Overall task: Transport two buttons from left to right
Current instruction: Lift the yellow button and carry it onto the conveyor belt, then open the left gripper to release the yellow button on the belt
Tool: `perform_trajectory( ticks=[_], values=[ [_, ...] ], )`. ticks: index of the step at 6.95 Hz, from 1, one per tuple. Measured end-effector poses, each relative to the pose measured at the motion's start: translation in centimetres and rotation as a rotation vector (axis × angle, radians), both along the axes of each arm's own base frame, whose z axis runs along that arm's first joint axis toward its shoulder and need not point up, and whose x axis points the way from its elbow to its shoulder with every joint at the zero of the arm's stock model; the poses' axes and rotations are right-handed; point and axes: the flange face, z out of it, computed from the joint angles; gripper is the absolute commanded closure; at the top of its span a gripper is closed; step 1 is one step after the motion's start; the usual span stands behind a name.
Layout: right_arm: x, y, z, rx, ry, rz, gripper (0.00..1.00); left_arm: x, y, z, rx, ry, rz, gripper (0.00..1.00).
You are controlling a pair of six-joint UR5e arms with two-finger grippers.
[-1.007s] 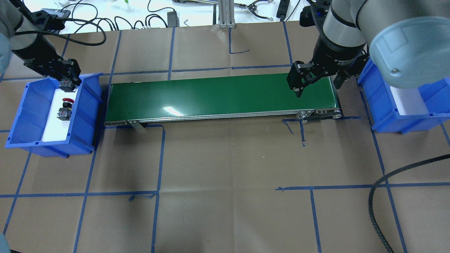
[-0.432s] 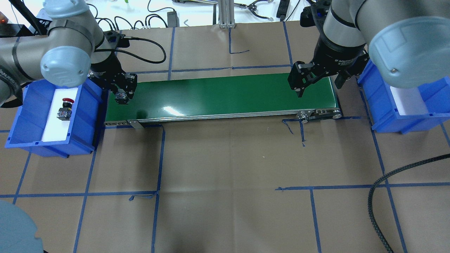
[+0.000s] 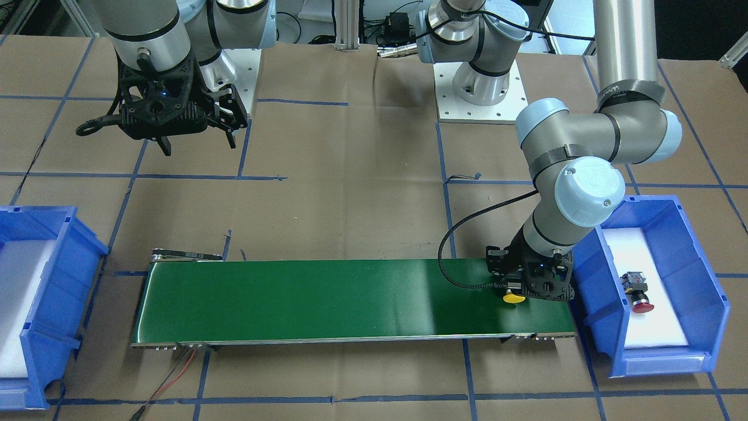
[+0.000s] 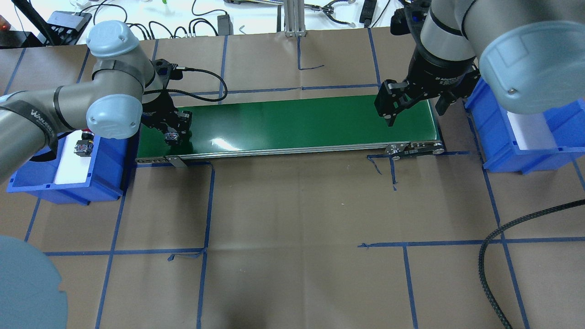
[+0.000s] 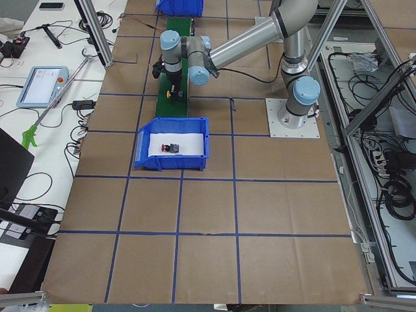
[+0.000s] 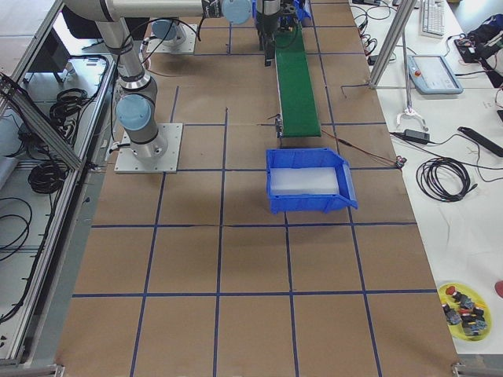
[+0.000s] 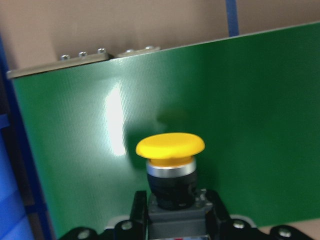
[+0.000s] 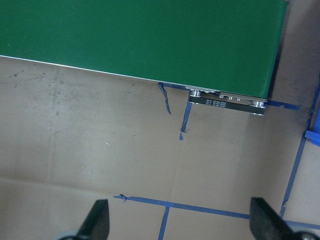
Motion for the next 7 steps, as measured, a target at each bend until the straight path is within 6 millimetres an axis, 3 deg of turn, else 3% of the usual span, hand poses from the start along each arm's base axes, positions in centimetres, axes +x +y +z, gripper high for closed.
perform_trajectory(
  ticks=[3,5,7],
  values=[
    [0.0,0.0,0.0,0.0,0.0,0.001,0.0,0.1,-1.2,0.2,-0.034,0.006,0.082,0.92],
    [0.0,0.0,0.0,0.0,0.0,0.001,0.0,0.1,-1.4,0.2,-0.039,0.007,0.098,0.01],
    [0.0,0.0,0.0,0.0,0.0,0.001,0.0,0.1,-1.5,0.9,-0.051,0.006,0.1,0.0]
  ],
)
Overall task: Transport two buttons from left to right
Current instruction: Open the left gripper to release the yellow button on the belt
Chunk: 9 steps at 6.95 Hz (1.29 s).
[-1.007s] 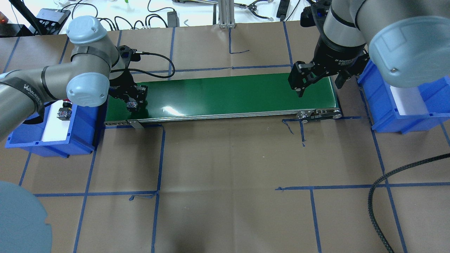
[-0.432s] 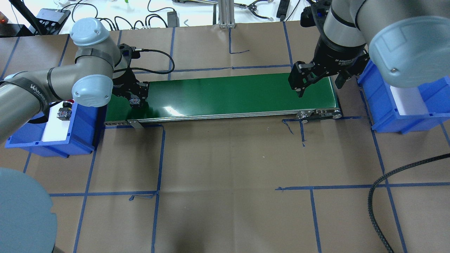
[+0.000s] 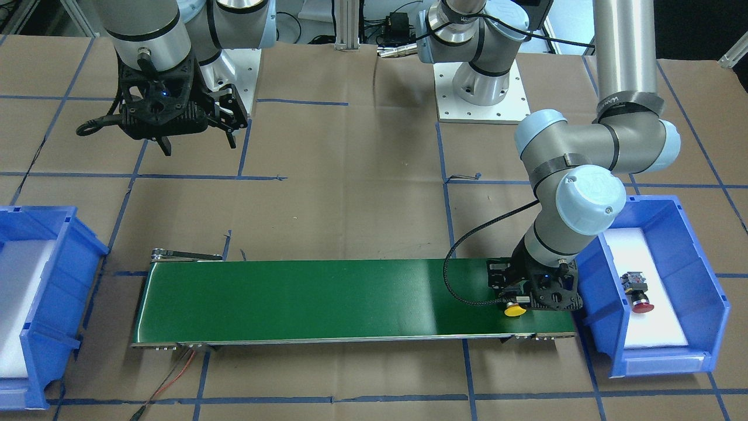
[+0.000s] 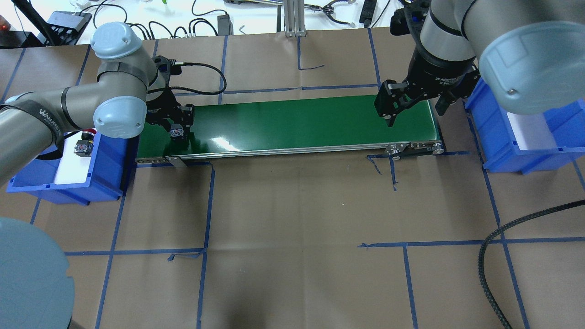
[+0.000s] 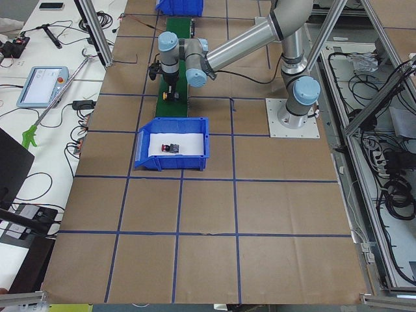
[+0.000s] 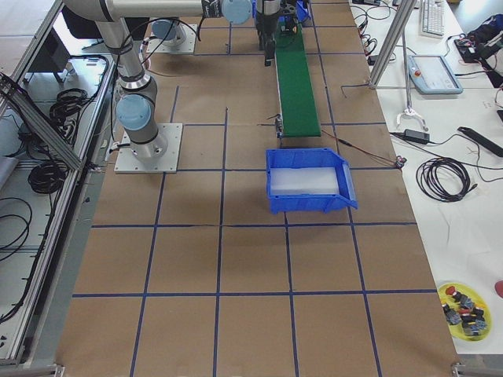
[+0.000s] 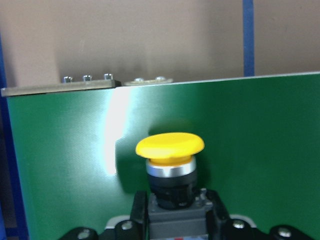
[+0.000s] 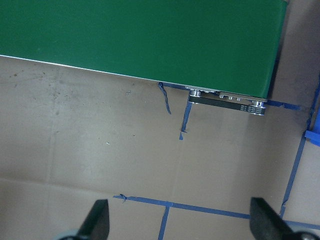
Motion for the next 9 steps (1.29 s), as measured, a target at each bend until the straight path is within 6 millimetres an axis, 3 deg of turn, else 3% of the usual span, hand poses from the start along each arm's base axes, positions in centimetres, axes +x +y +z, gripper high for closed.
perform_trajectory(
  ticks=[2,4,6,7,9],
  values=[
    [0.0,0.0,0.0,0.0,0.0,0.0,0.0,0.0,-0.3,4.1,-0.025,-0.007,-0.008,0.0],
    [0.0,0.0,0.0,0.0,-0.001,0.0,0.0,-0.1,0.0,10.5,0.021,-0.003,-0.012,0.0],
    [0.0,0.0,0.0,0.0,-0.001,-0.001,0.0,-0.3,1.1,15.6,0.062,0.002,-0.013,0.0],
    [0.0,0.0,0.0,0.0,-0.001,0.0,0.0,-0.3,1.7,16.9,0.067,0.002,-0.013,0.0],
    [0.0,0.0,0.0,0.0,-0.001,0.0,0.0,0.4,1.9,17.7,0.067,0.0,-0.016,0.0]
  ],
)
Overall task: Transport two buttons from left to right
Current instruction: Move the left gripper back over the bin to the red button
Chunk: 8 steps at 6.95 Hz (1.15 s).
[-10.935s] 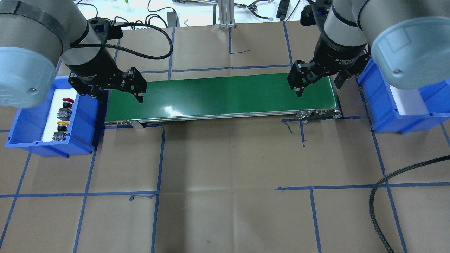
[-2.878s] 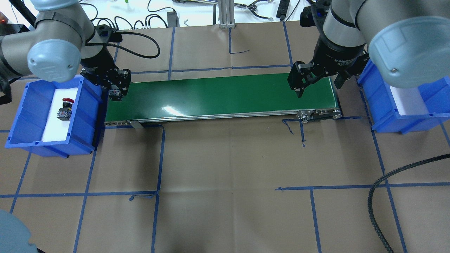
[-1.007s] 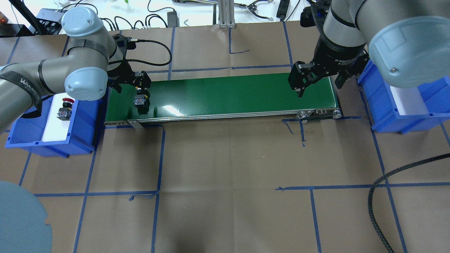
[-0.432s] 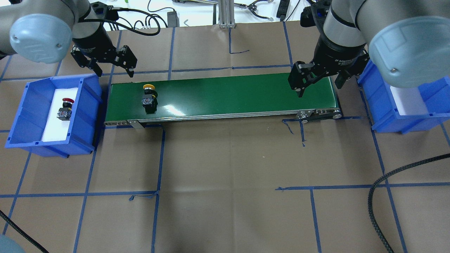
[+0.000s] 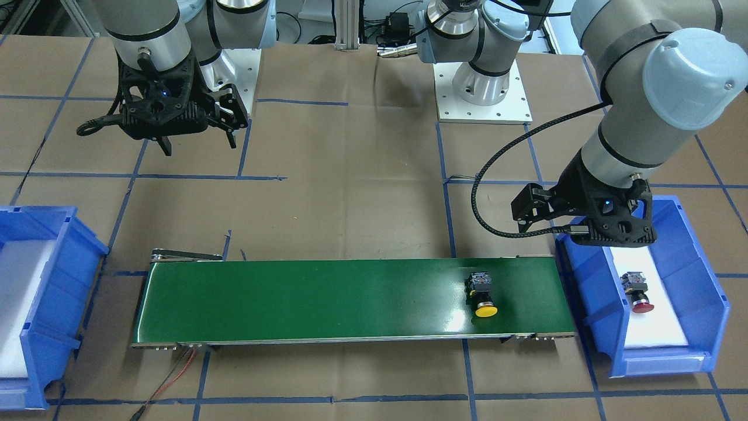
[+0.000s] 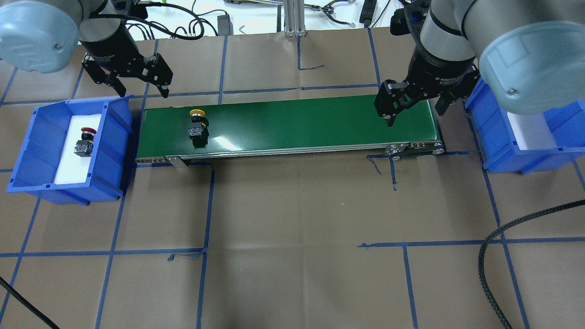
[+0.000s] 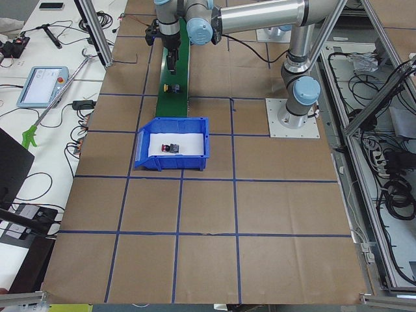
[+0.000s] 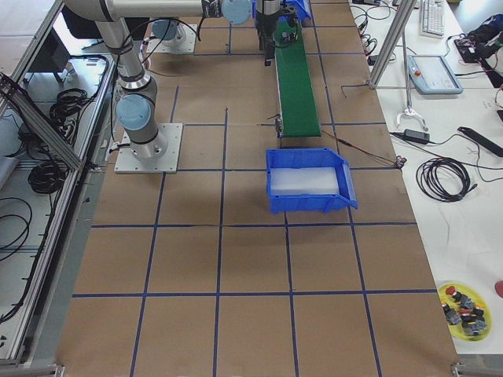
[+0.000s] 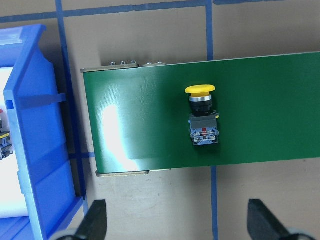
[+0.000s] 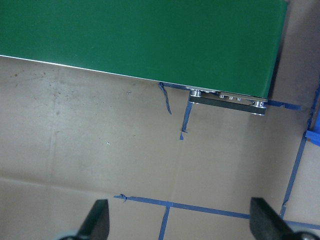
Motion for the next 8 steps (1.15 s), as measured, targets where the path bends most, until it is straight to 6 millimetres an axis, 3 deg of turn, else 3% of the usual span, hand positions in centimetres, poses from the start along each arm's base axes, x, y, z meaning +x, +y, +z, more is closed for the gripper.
perform_trajectory(
  ticks=[2,5,7,8],
  values=[
    [0.0,0.0,0.0,0.0,0.0,0.0,0.0,3.9,-0.7,0.3,-0.005,0.001,-0.001,0.0],
    [0.0,0.0,0.0,0.0,0.0,0.0,0.0,14.3,-1.4,0.2,-0.002,0.002,-0.056,0.0],
    [0.0,0.0,0.0,0.001,-0.001,0.0,0.0,22.5,-0.7,-1.6,0.02,0.019,-0.028,0.0],
    [0.0,0.0,-0.1,0.001,-0.001,0.0,0.0,24.7,-0.4,-2.5,0.027,0.026,-0.009,0.01]
  ],
)
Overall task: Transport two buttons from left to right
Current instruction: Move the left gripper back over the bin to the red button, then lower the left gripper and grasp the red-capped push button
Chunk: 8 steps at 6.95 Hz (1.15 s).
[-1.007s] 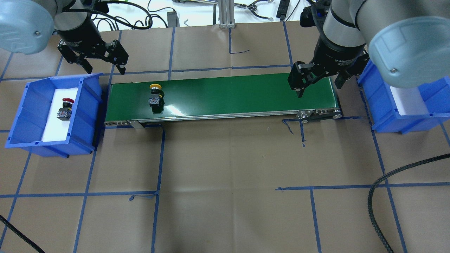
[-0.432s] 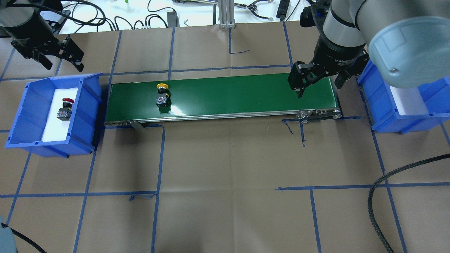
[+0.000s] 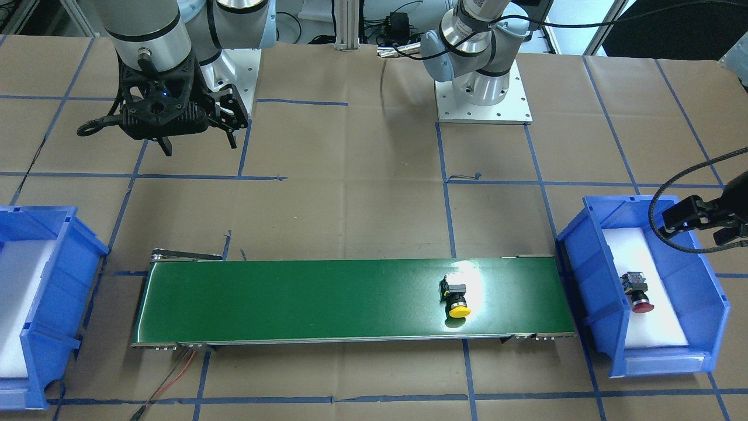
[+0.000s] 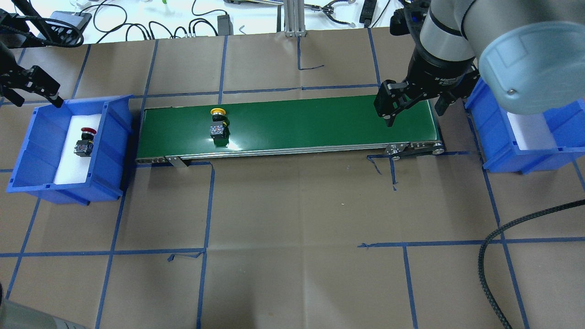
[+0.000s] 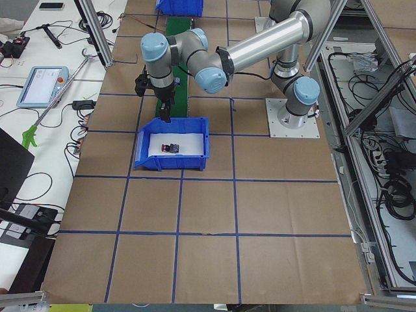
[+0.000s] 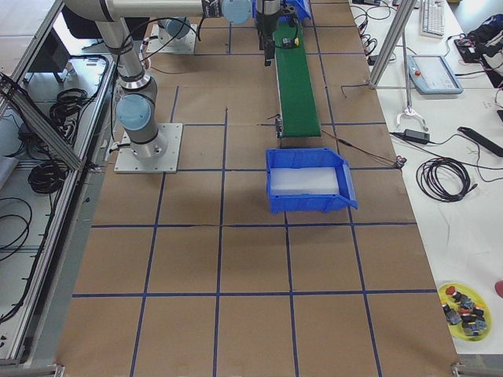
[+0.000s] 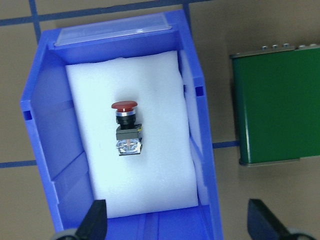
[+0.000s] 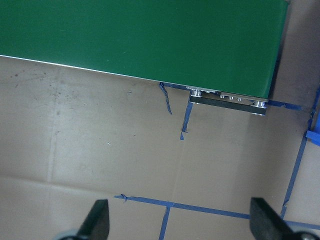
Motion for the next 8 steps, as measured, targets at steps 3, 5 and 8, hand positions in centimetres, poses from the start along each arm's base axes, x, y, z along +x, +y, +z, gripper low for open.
perform_trajectory(
  ticks=[3,5,8],
  values=[
    [0.0,0.0,-0.1,0.0,0.0,-0.001,0.0,1.7,-0.7,-3.5,-0.015,0.004,0.029,0.02],
    [0.0,0.0,-0.1,0.0,0.0,-0.001,0.0,2.2,-1.4,-7.0,-0.027,-0.001,0.034,0.02],
    [0.0,-0.2,-0.2,0.003,-0.001,-0.001,0.0,2.2,-0.7,-11.9,-0.065,-0.019,0.04,0.02]
  ],
)
